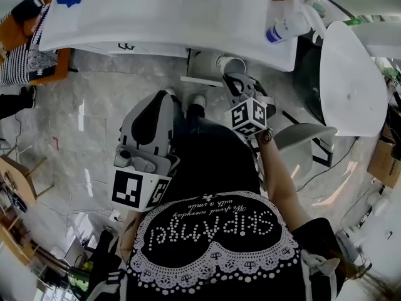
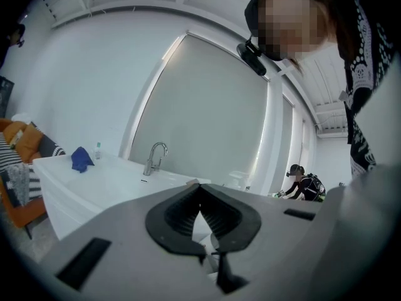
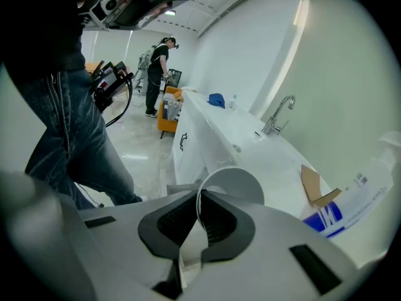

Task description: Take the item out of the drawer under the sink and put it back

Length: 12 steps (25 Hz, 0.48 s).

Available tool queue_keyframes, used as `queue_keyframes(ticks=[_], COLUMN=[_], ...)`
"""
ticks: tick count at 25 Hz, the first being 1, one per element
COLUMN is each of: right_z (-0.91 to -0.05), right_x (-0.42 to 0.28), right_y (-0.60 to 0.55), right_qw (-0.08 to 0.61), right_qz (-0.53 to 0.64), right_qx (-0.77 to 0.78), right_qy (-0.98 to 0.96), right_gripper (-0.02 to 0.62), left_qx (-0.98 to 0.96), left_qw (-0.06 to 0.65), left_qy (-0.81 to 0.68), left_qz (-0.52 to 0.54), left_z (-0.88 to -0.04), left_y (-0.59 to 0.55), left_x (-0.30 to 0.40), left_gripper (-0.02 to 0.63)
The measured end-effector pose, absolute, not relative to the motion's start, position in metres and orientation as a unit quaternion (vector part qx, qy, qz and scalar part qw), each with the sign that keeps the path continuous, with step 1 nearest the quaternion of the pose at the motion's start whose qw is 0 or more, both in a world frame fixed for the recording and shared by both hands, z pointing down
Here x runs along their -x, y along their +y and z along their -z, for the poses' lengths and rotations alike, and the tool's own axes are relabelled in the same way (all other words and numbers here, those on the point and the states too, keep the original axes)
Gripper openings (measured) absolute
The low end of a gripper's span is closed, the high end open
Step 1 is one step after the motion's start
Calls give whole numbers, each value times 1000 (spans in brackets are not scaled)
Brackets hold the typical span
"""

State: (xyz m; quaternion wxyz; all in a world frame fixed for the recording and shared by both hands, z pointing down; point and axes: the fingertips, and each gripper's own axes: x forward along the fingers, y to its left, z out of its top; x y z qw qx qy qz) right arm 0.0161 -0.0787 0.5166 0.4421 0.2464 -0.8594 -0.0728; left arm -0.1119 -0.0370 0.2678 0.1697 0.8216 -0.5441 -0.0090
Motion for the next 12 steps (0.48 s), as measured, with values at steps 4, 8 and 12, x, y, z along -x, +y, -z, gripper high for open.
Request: queue_keyframes(ticks=[4,8,12], right_z=[-528,-538,-549], right_x=[-14,-11,-10], right_y=[-82,-83,-85], right_qw=[451,460,469], right_qz=[74,74,71], right_qx=[-229,-216,-204], right_qy=[-859,-858,-856], right_gripper=[26,26,26], left_qx=[-813,-808,-804], left_qw=[170,170,171], left_qy=[-556,-564,-570], left_qz=[9,11,9], left_z=[-268,-268,-269], left_y=[-38,-38,-39], left_x=[116,120,123], left_gripper=[3,3,3])
